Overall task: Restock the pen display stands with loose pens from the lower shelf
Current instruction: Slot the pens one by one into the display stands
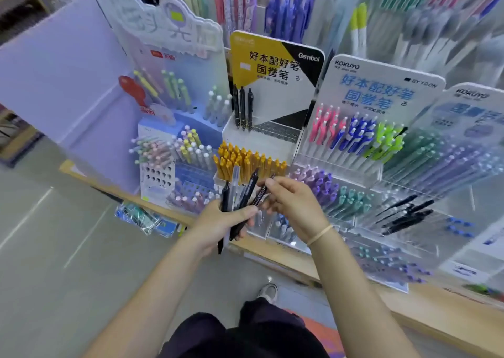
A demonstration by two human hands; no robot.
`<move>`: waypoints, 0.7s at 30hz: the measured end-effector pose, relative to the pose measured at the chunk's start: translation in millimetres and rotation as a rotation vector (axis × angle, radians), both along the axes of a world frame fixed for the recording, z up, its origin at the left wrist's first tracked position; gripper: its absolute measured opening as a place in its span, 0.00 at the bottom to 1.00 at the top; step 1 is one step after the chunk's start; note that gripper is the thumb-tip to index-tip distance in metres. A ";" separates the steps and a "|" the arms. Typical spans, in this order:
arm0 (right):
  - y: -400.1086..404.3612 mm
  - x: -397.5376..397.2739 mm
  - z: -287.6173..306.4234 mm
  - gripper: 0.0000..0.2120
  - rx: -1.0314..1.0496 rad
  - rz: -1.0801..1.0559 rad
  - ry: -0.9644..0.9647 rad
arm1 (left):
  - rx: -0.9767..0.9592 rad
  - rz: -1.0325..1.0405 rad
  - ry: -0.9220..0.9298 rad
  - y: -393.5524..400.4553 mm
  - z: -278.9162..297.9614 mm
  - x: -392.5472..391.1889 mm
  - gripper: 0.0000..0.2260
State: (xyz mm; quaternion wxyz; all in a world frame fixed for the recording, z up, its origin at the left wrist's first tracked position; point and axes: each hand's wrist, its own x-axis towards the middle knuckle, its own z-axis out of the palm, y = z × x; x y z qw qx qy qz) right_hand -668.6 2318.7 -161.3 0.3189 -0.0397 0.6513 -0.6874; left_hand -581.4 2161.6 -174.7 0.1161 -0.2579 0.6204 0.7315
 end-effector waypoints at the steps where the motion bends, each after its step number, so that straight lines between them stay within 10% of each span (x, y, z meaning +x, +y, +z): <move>1: -0.8 -3.2 0.1 0.09 -0.010 -0.015 -0.012 | -0.004 -0.006 0.002 -1.1 -0.9 -4.4 0.06; 21: -75.0 -66.8 70.2 0.11 0.118 -0.659 0.542 | 0.244 -0.076 0.190 -97.5 41.9 -86.0 0.10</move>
